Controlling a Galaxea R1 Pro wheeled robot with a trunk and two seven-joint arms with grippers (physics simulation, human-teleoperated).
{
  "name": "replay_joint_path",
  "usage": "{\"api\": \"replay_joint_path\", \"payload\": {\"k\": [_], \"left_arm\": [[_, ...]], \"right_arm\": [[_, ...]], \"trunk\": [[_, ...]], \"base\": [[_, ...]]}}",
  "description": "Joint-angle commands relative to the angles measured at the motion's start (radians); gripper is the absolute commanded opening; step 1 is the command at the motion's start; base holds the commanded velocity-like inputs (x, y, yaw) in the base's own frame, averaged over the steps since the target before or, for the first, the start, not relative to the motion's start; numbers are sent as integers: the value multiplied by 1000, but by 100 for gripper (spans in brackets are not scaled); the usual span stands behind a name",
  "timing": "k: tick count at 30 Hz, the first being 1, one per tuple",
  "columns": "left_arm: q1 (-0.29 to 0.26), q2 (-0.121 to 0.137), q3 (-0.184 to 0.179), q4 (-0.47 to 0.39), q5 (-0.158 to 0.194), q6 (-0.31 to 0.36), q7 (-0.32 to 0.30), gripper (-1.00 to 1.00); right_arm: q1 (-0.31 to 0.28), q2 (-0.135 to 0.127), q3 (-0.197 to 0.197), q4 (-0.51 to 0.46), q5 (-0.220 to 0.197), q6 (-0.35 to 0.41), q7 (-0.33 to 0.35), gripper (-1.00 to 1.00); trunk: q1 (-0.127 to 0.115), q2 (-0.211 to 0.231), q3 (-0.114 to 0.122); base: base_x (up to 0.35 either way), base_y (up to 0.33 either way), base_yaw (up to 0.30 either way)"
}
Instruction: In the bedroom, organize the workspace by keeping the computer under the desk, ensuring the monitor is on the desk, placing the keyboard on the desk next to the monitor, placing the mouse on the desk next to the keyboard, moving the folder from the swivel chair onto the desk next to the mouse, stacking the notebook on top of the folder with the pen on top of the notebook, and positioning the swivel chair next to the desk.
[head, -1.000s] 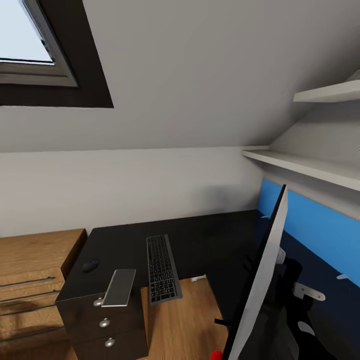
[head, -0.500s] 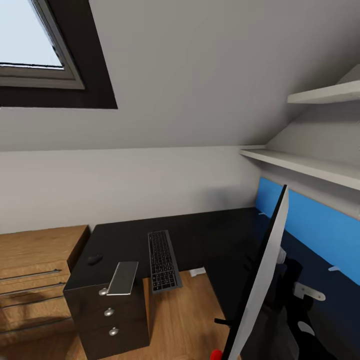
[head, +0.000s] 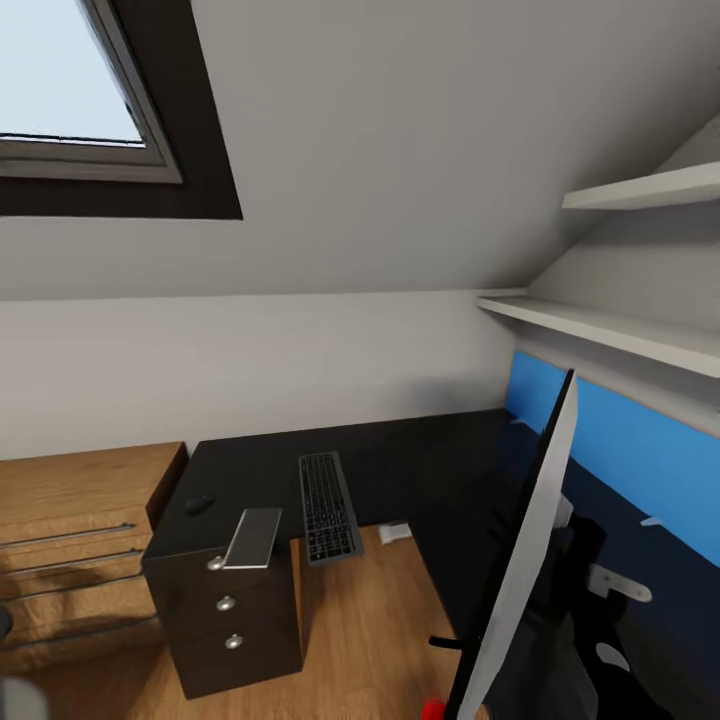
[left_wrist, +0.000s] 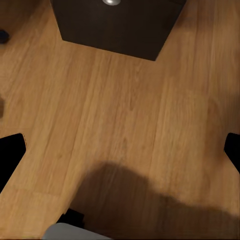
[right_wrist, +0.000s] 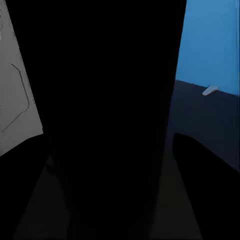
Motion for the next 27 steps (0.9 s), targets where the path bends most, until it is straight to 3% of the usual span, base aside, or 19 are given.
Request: {"api": "replay_joint_path", "payload": {"k": [1,18,27], "left_arm": [[-1,1,-8,0,11,-6,8,100],[-1,1,-8,0,11,-5,8,100],[-1,1,-8,0,11,-5,8,100]], "right_arm": [[-1,0,0,1,13,-2,-5,-100],[-2,-1,0,0,14,-1,-5,-100],[-1,-1,0,-1,14,-2,-5,-100]], "trunk": [[0,-2,-2],[0,-2,-2],[0,-2,-2]], "base": [[-323,0,0],[-325,-1,0],[-320,-123,0]]}}
